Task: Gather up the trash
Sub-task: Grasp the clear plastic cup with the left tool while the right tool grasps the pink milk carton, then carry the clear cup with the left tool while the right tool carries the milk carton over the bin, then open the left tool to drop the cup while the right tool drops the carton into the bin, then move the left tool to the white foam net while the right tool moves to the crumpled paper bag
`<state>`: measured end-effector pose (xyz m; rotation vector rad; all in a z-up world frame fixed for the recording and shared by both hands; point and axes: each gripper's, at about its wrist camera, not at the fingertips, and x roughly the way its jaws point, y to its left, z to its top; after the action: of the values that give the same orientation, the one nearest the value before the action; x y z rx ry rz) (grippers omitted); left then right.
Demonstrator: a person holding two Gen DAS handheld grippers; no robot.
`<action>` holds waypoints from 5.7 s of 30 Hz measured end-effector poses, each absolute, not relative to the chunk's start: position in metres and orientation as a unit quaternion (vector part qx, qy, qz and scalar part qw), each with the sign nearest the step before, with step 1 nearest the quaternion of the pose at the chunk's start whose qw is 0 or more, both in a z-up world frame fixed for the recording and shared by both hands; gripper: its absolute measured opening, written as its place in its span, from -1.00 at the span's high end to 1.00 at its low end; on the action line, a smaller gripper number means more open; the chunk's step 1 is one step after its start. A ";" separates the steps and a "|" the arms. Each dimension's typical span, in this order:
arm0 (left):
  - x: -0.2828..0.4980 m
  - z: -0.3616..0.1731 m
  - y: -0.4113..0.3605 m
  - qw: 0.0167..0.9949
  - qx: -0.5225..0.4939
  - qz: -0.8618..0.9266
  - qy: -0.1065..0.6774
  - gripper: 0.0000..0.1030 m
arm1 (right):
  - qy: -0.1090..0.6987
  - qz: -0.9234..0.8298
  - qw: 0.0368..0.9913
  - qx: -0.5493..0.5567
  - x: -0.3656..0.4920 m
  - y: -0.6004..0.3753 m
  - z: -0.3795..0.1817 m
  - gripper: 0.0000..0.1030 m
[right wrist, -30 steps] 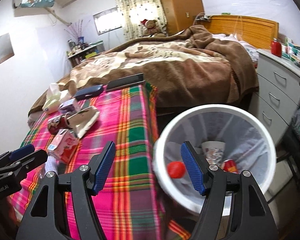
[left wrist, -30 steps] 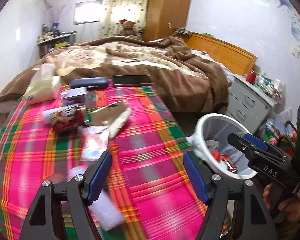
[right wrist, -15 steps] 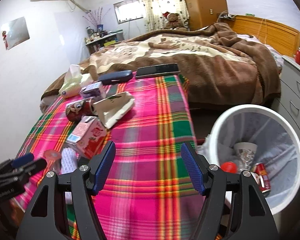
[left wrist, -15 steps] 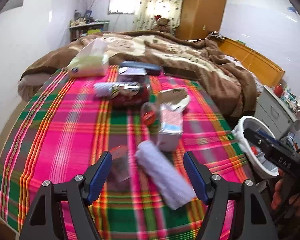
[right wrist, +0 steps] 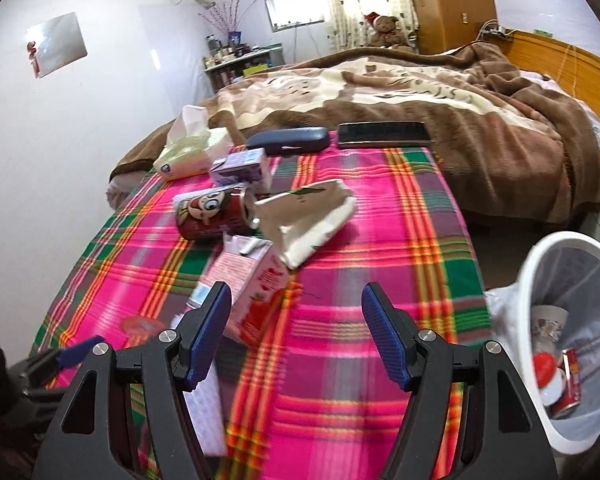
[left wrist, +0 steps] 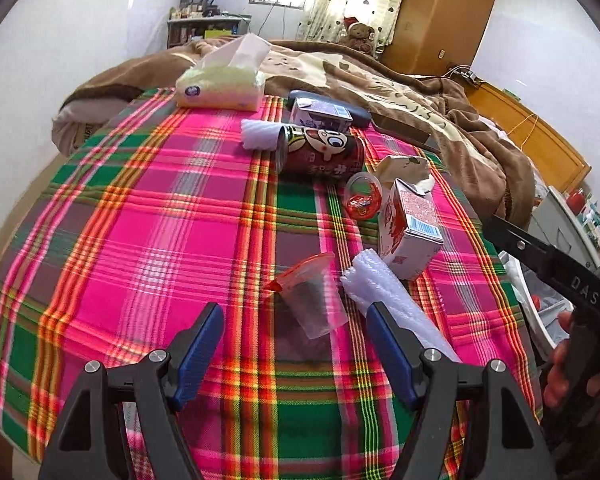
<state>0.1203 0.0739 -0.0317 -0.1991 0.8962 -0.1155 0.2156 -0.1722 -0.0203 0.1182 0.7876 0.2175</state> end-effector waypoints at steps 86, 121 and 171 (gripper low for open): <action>0.140 0.031 -0.074 0.910 -0.008 -0.185 0.370 0.39 | 0.338 -0.009 0.934 0.113 0.180 -0.293 0.001 0.29; 0.150 -0.001 -0.274 0.847 0.065 -0.338 0.406 0.28 | 0.388 -0.135 0.901 0.136 0.150 -0.415 -0.034 0.28; 0.117 0.017 -0.054 0.914 -0.019 -0.133 0.383 -0.28 | 0.346 -0.023 0.932 0.110 0.174 -0.300 -0.013 -0.18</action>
<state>0.1168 -0.0537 0.0167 -0.0382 0.7896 -0.2747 0.1742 -0.3000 -0.0126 0.2248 0.7080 -0.0466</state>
